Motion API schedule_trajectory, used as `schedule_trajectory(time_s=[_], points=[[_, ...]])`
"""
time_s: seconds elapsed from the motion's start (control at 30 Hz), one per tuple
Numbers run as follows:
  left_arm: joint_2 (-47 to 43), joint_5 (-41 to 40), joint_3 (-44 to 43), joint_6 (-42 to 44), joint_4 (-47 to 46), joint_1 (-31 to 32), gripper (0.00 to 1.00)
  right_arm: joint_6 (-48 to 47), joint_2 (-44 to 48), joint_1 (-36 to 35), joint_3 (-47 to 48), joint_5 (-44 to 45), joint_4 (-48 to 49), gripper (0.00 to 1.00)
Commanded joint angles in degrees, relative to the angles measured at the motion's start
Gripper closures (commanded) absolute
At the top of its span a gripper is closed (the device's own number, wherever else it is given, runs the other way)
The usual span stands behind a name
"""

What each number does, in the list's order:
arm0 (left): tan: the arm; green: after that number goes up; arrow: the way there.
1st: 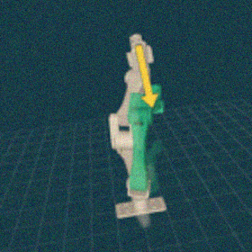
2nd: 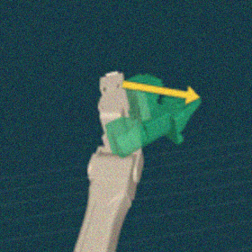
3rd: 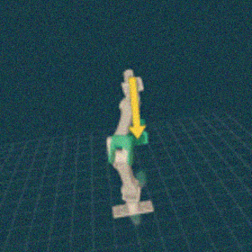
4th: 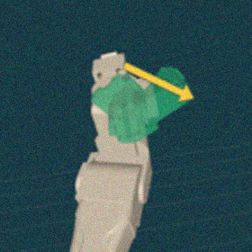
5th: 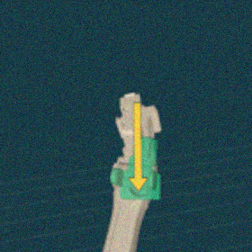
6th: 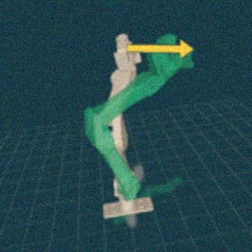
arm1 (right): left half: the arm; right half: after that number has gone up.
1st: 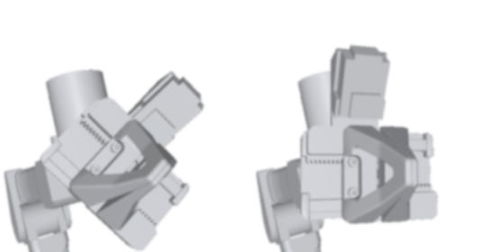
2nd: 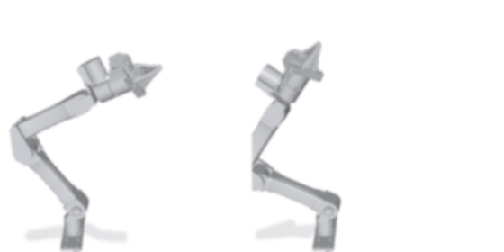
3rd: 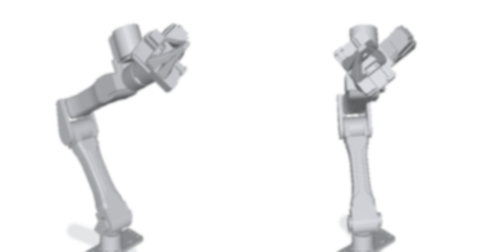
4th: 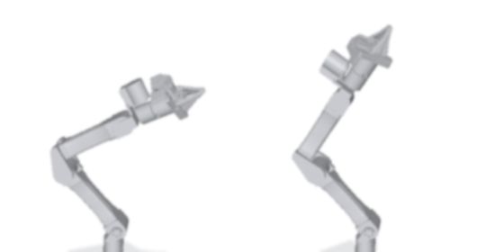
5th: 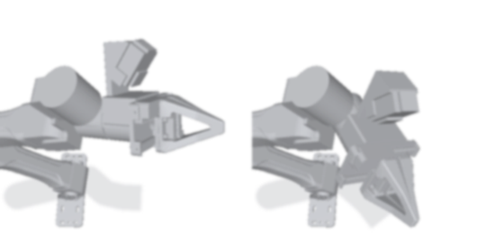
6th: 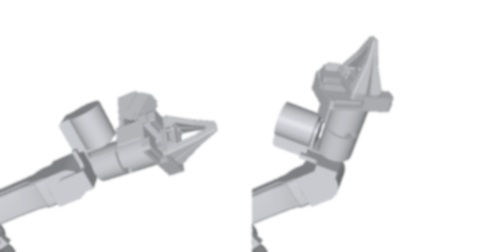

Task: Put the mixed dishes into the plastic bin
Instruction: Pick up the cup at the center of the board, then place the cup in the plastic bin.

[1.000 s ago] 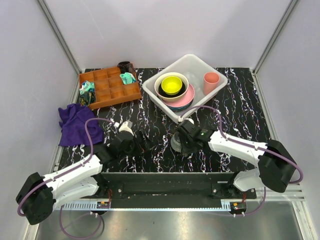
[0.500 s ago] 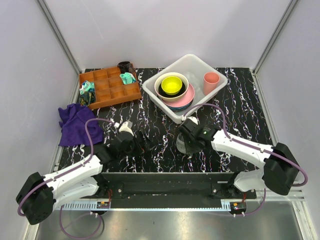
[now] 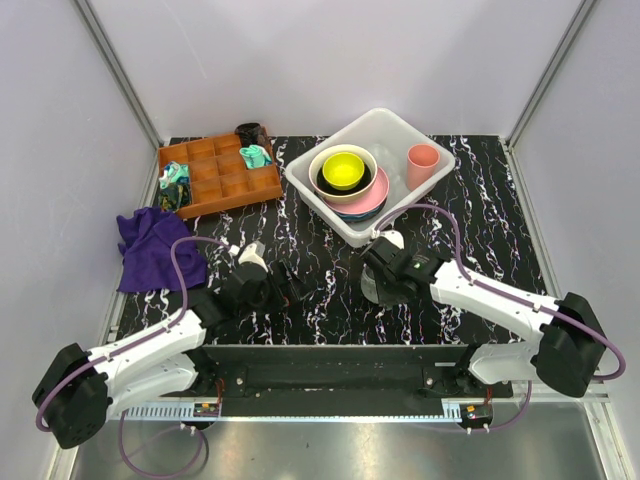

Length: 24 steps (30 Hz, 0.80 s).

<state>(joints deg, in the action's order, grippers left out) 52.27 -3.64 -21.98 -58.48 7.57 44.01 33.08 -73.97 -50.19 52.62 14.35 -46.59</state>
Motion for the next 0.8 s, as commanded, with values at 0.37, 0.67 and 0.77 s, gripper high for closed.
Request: schedule_trajectory(time_s=[0.37, 0.67, 0.77], points=[[1.3, 1.0, -0.1, 0.1, -3.6, -0.2, 0.01, 1.5, 5.2, 0.1, 7.1, 8.5, -2.5, 1.00], [0.7, 1.0, 0.7, -0.1, -3.8, -0.2, 0.01, 1.9, 7.3, 0.2, 10.9, 12.2, -6.1, 1.00], [0.6, 0.9, 0.6, -0.1, -3.7, -0.2, 0.01, 2.3, 8.9, 0.2, 12.0, 14.5, -6.9, 1.00]])
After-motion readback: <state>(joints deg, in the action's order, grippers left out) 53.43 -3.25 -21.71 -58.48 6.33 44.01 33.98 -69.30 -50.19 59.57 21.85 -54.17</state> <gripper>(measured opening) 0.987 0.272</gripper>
